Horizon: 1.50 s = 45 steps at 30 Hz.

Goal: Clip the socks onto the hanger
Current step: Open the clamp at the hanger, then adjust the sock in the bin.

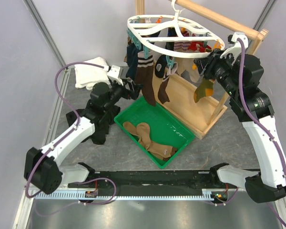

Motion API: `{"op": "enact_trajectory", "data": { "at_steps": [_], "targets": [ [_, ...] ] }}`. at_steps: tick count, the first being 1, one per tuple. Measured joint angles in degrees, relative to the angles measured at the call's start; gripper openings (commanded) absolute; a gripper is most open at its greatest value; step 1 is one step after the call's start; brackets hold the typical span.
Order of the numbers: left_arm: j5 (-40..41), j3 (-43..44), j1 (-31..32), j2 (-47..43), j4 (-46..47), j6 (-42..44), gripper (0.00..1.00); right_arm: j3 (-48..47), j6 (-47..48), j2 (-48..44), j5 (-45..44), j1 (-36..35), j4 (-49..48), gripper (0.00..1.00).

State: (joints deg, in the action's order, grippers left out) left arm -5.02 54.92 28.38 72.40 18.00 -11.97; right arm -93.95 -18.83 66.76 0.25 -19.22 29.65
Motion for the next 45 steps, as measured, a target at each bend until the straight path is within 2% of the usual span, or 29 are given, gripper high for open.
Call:
{"op": "enact_trajectory", "data": {
  "at_steps": [8, 13, 17, 23, 24, 26, 27, 30, 33, 45],
  "targets": [
    [5.1, -6.4, 9.1, -9.5, -13.1, 3.2, 0.86, 0.0, 0.2, -0.1, 0.0, 0.0, 0.8, 0.00],
    [9.6, -8.7, 19.3, -10.9, -21.7, 3.5, 0.82, 0.8, 1.0, -0.5, 0.0, 0.0, 0.6, 0.00],
    [11.3, -8.3, 27.8, -7.2, -27.7, 3.2, 0.77, 2.1, 1.7, -1.1, -0.1, 0.0, 0.2, 0.00],
    [13.4, -0.4, 35.6, 6.9, -36.2, 2.2, 0.60, 3.3, 2.7, -1.7, -0.2, 0.0, -0.7, 0.00],
    [13.8, 1.5, 36.6, 9.4, -37.3, 2.0, 0.52, 3.5, 2.8, -1.8, -0.2, 0.0, -0.9, 0.00],
    [14.3, 5.3, 38.2, 13.9, -39.5, 1.2, 0.47, 3.7, 3.2, -1.9, -0.3, 0.0, -1.0, 0.00],
    [14.4, 6.7, 38.7, 15.4, -40.2, 0.9, 0.40, 3.8, 3.3, -2.0, -0.3, 0.0, -1.0, 0.00],
    [14.4, 10.4, 40.1, 19.9, -42.4, -0.9, 0.30, 4.4, 3.7, -2.3, -0.3, 0.0, -0.9, 0.00],
    [13.6, 13.0, 40.6, 23.8, -44.4, -2.6, 0.24, 4.7, 4.1, -2.3, -0.5, 0.0, -0.9, 0.00],
    [13.0, 16.4, 39.3, 35.5, -48.5, -5.9, 0.19, 5.1, 4.5, -2.3, -1.1, 0.0, -0.9, 0.00]
  ]
}}
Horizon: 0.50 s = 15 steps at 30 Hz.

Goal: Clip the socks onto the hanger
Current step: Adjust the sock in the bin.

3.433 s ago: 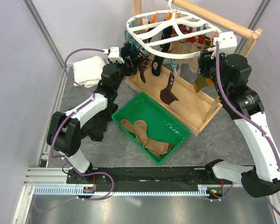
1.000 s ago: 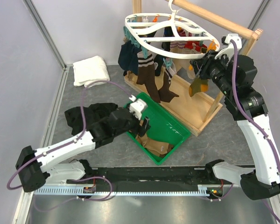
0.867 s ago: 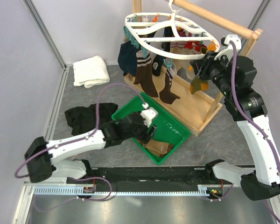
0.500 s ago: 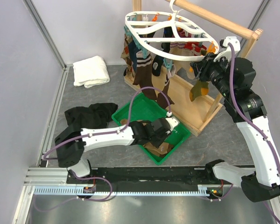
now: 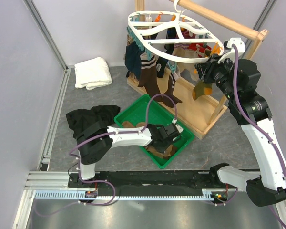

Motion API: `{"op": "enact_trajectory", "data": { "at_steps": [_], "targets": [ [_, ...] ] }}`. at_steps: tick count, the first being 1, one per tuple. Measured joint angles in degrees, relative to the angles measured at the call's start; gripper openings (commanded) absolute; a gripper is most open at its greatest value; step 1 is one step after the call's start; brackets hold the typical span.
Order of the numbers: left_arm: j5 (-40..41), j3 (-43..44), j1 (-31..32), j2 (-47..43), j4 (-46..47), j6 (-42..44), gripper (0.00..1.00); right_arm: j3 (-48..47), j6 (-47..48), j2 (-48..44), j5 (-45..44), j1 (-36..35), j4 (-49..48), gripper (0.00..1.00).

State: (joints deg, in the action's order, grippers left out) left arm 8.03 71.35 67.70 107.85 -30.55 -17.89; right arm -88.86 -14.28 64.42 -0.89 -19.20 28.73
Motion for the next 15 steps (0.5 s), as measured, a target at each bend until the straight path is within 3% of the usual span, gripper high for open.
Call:
{"op": "enact_trajectory", "data": {
  "at_steps": [7, 13, 15],
  "targets": [
    [3.9, 1.1, -9.2, 0.8, 0.3, 0.0, 0.19, 0.3, 0.6, 0.0, -0.7, 0.0, -0.1, 0.00],
    [7.4, 3.0, -14.2, 1.4, -0.2, 0.6, 0.28, 0.3, 0.6, 0.0, -1.0, 0.0, -0.2, 0.00],
    [7.6, 3.1, -13.8, 0.8, -0.5, 0.6, 0.37, 0.3, 0.6, 0.0, -1.1, 0.0, -0.2, 0.00]
  ]
}}
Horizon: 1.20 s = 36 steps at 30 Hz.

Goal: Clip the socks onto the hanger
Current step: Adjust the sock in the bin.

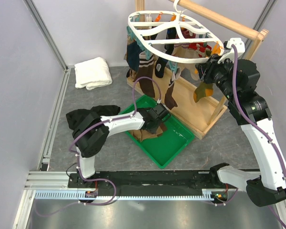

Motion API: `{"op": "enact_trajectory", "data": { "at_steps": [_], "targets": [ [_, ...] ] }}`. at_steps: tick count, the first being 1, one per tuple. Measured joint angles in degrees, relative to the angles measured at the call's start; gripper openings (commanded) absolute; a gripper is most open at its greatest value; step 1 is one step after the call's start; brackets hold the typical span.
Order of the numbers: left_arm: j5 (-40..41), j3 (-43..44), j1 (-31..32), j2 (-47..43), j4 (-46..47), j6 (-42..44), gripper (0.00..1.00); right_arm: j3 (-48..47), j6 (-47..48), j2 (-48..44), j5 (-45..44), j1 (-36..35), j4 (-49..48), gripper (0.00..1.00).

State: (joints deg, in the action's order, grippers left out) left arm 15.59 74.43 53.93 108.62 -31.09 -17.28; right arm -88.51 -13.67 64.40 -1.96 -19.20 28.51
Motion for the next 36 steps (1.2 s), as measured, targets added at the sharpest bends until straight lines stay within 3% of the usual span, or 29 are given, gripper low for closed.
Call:
{"op": "enact_trajectory", "data": {
  "at_steps": [5, 10, 16, 30, 36],
  "targets": [
    [-0.2, 1.3, 3.2, -2.5, -1.2, -1.7, 0.54, 0.0, 0.0, 0.0, 0.0, 0.0, -0.1, 0.00],
    [0.2, 5.4, 5.0, -2.5, -1.6, -4.5, 0.55, 0.2, 0.0, 0.0, 0.0, 0.0, -0.2, 0.00],
    [0.9, 10.3, 4.7, 2.9, 0.0, -3.6, 0.47, 0.3, 0.4, -0.2, 0.0, 0.0, -0.2, 0.00],
    [-4.0, 10.4, 2.0, 8.9, 1.1, 2.8, 0.38, 0.6, 0.6, -0.3, -0.4, 0.0, -0.3, 0.00],
    [-5.2, 12.0, 2.0, 10.6, 1.7, 4.2, 0.26, 0.9, 0.6, -0.3, -0.5, 0.0, -0.5, 0.00]
  ]
}}
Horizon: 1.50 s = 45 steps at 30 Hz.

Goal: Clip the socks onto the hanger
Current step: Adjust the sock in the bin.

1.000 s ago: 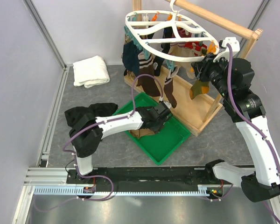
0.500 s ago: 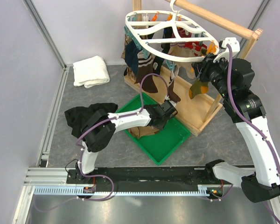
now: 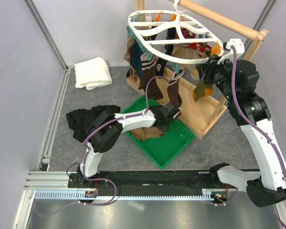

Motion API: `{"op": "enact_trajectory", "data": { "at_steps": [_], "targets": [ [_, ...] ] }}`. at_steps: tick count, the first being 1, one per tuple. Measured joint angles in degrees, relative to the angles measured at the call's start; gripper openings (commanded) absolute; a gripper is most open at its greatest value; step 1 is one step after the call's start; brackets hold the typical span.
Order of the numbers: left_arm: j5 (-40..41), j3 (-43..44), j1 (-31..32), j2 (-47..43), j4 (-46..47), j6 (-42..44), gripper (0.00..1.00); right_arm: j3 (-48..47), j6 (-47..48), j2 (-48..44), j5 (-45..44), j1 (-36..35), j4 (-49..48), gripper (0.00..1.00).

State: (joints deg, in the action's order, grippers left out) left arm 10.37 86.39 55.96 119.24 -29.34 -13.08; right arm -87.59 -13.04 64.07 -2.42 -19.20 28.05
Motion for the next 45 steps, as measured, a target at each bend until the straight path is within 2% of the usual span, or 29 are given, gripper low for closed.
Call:
{"op": "enact_trajectory", "data": {
  "at_steps": [4, 8, 17, 22, 28, 37, 40, 45],
  "targets": [
    [-0.3, 0.1, 0.0, 0.2, 0.7, 0.7, 0.06, 0.0, 0.0, 0.0, 0.0, 0.0, -0.1, 0.00],
    [-0.6, -1.6, 0.0, -1.5, 1.2, 0.7, 0.05, 0.0, 0.0, -0.1, 0.0, 0.0, -0.1, 0.00],
    [-1.8, -6.2, 0.0, -15.9, -0.3, 0.6, 0.11, 0.0, 0.0, -0.2, 0.0, 0.0, -0.1, 0.00],
    [-3.0, -8.8, 0.0, -22.3, 2.3, 0.2, 0.15, 0.0, 0.0, -0.2, 0.0, 0.0, -0.1, 0.00],
    [-4.9, -9.4, 0.1, -17.3, 3.9, -0.2, 0.13, 0.0, 0.0, -0.2, 0.0, 0.0, -0.1, 0.00],
    [-7.3, -10.4, 0.5, -11.6, 7.4, -0.8, 0.19, 0.0, 0.0, -0.2, 0.1, 0.0, 0.0, 0.00],
    [-7.5, -9.0, 0.5, -9.1, 8.5, -0.8, 0.33, 0.0, 0.0, -0.2, 0.1, 0.0, 0.0, 0.00],
    [-7.5, -7.0, 0.8, -6.4, 8.9, -0.6, 0.36, 0.0, 0.0, -0.2, 0.1, 0.0, 0.0, 0.00]
  ]
}}
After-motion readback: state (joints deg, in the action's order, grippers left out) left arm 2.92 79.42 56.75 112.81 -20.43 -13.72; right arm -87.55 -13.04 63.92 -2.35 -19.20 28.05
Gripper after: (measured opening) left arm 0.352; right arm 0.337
